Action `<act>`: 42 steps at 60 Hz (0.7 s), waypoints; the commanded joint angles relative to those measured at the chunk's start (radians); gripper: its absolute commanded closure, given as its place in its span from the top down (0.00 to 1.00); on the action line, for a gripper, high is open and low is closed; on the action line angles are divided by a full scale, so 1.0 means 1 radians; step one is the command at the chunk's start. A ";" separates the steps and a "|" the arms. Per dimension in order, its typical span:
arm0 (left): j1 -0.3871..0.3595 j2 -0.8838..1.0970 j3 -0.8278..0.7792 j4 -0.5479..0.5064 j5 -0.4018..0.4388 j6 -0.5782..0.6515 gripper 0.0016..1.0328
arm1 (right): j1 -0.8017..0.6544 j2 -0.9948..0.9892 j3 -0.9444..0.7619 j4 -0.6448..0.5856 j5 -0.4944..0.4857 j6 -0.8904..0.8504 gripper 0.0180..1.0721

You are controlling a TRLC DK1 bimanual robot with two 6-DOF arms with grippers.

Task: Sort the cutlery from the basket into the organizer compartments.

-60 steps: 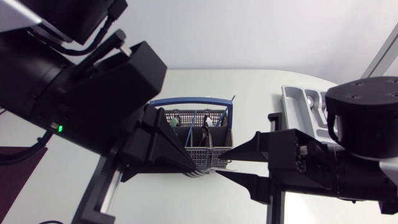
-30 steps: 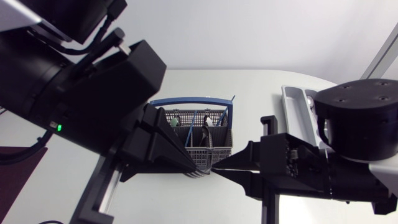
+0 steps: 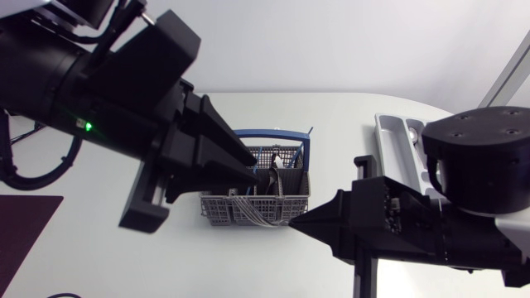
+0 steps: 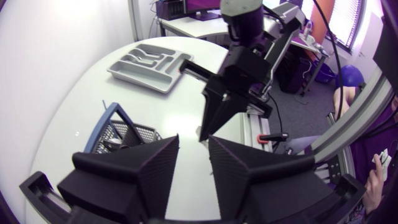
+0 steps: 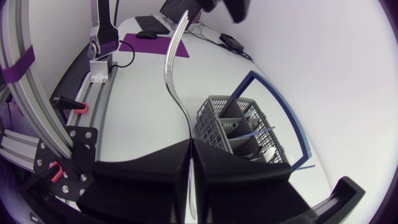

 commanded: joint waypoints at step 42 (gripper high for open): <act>0.103 -0.037 -0.123 0.130 -0.294 -0.148 0.82 | -0.746 -0.135 -0.082 -0.084 -0.023 -0.100 0.05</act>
